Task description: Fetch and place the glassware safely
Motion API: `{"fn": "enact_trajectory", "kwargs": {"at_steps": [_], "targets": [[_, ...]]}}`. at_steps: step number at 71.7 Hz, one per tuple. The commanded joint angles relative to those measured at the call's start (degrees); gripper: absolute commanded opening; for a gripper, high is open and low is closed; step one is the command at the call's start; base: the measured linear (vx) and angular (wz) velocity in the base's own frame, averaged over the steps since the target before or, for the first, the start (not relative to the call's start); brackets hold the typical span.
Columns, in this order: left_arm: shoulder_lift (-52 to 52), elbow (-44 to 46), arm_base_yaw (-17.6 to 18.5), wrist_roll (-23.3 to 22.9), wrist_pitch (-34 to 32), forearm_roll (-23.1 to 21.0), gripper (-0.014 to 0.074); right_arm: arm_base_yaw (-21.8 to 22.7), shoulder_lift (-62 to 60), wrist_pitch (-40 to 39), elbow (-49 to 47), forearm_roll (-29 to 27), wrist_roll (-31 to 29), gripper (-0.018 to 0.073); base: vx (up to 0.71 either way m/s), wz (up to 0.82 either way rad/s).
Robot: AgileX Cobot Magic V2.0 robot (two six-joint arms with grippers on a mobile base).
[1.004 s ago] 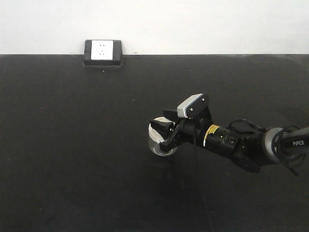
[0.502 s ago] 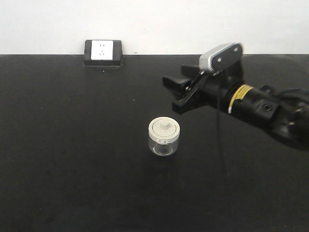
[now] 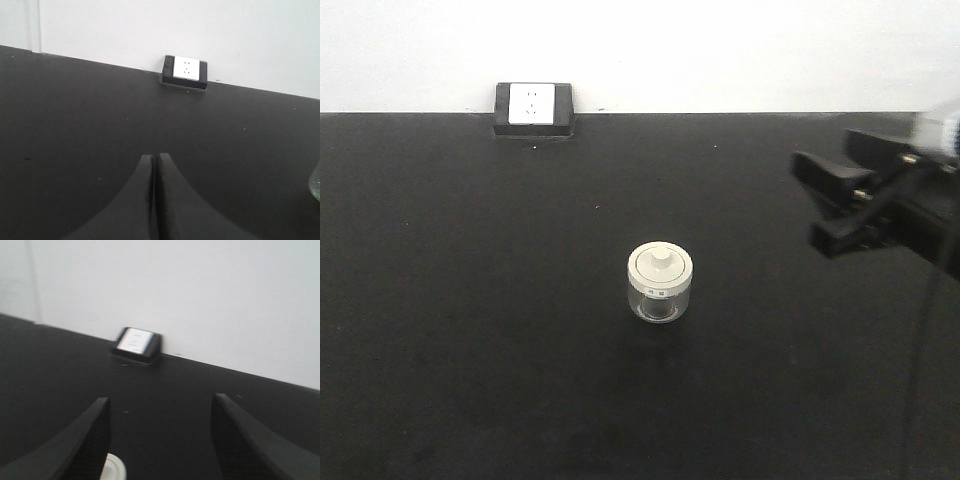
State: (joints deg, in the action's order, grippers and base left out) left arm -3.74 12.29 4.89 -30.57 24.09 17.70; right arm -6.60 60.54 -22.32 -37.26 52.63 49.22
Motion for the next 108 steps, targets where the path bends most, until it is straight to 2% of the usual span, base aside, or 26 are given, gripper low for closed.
{"fn": "enact_trajectory", "kwargs": {"at_steps": [1, 9, 16, 32, 44, 53, 68, 83, 92, 102, 108], "targets": [[-0.6, 1.5, 0.0, -0.4, -3.7, 0.2, -0.0007, 4.6, -6.0, -2.4, 2.3, 0.1, 3.5, 0.0425, 0.0, 0.0], [-0.6, 1.5, 0.0, -0.4, -3.7, 0.2, -0.0007, 7.0, -10.0, -2.0, 4.8, 0.3, 5.6, 0.0425, 0.0, 0.0], [-0.6, 1.5, 0.0, -0.4, -3.7, 0.2, -0.0007, 6.9, -12.5, 0.0, 6.0, 1.4, 7.5, 0.0425, 0.0, 0.0], [-0.6, 1.5, 0.0, -0.4, -3.7, 0.2, -0.0007, 6.9, -20.1, 6.6, 8.5, 10.3, 15.9, 0.0425, 0.0, 0.0], [-0.6, 1.5, 0.0, -0.4, -3.7, 0.2, -0.0007, 6.9, -28.3, 12.8, 10.7, 12.5, 19.5, 0.0425, 0.0, 0.0], [-0.6, 1.5, 0.0, -0.4, -3.7, 0.2, -0.0007, 6.9, -34.8, 12.7, 13.7, 12.4, 19.7, 0.0425, 0.0, 0.0], [-0.6, 1.5, 0.0, -0.4, -3.7, 0.2, -0.0007, 6.9, -44.0, 11.8, 21.4, 13.0, 24.9, 0.0425, 0.0, 0.0], [-0.6, 1.5, 0.0, -0.4, -3.7, 0.2, -0.0007, 6.9, -48.1, 12.0, 25.1, 16.0, 28.5, 0.0425, 0.0, 0.0], [-0.6, 1.5, 0.0, -0.4, -3.7, 0.2, -0.0007, 6.9, -48.1, 13.4, 25.1, 21.5, 28.3, 0.0421, 0.0, 0.0], [-0.6, 1.5, 0.0, -0.4, -3.7, 0.2, -0.0007, 6.9, -48.1, 15.9, 25.1, 24.6, 30.0, 0.0375, 0.0, 0.0], [-0.6, 1.5, 0.0, -0.4, -3.7, 0.2, -0.0007, 6.9, -48.1, 16.1, 25.1, 24.6, 30.0, 0.0274, 0.0, 0.0]]}}
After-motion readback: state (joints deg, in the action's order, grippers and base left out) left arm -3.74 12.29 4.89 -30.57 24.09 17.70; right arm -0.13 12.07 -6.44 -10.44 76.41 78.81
